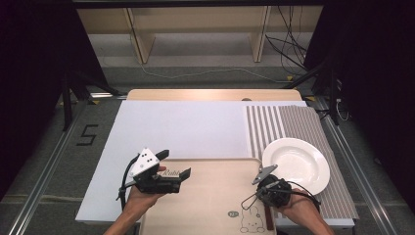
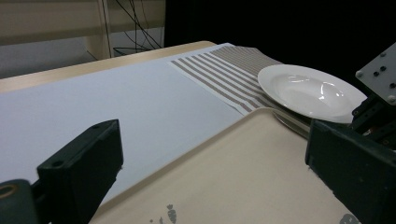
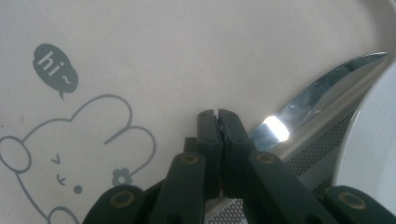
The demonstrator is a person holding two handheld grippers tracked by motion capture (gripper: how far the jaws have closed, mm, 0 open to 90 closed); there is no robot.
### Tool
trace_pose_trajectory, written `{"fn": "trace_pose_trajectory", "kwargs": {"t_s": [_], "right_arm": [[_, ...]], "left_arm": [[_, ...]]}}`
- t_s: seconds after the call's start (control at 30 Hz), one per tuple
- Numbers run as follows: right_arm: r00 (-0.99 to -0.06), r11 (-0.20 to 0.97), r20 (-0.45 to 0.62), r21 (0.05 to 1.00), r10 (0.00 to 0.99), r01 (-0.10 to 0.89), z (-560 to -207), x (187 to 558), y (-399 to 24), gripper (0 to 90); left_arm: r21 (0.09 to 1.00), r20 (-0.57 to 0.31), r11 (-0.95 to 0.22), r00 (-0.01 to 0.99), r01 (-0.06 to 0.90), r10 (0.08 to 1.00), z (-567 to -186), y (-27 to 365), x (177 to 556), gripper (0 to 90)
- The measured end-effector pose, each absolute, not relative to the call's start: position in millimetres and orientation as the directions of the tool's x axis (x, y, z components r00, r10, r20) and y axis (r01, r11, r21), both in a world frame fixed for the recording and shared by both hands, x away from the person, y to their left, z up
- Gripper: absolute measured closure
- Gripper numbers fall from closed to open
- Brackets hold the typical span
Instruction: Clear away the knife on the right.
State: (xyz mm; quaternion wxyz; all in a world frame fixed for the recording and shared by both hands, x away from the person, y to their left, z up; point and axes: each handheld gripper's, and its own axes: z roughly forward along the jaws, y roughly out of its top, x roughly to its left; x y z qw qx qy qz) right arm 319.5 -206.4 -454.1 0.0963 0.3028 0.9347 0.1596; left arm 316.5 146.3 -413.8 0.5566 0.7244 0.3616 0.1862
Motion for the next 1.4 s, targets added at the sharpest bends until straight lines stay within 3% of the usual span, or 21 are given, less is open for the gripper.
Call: {"fn": "trace_pose_trajectory", "kwargs": {"t_s": [0.53,0.83,0.97,1.0,1.4], "right_arm": [[-0.794,0.686,-0.048,0.537,0.606,0.491,-435.6,317.4,-207.6,71.8],[-0.791,0.661,-0.030,0.569,0.611,0.489,-432.4,316.4,-206.9,64.7],[-0.791,0.654,-0.022,0.576,0.612,0.490,-431.6,316.2,-206.5,57.2],[-0.784,0.646,-0.012,0.575,0.620,0.502,-431.6,316.6,-205.9,50.8],[-0.762,0.565,0.025,0.655,0.647,0.502,-424.5,316.5,-208.8,34.9]], "left_arm": [[0.941,-0.133,-0.119,0.670,0.316,0.731,-413.8,146.1,316.4,4.0],[0.941,-0.133,-0.119,0.670,0.317,0.731,-413.9,146.0,316.5,4.0],[0.941,-0.134,-0.118,0.669,0.317,0.731,-413.9,146.1,316.6,4.0],[0.941,-0.134,-0.119,0.669,0.318,0.732,-414.0,146.3,316.7,4.0],[0.941,-0.134,-0.118,0.669,0.317,0.731,-413.8,146.3,316.6,4.0]]}}
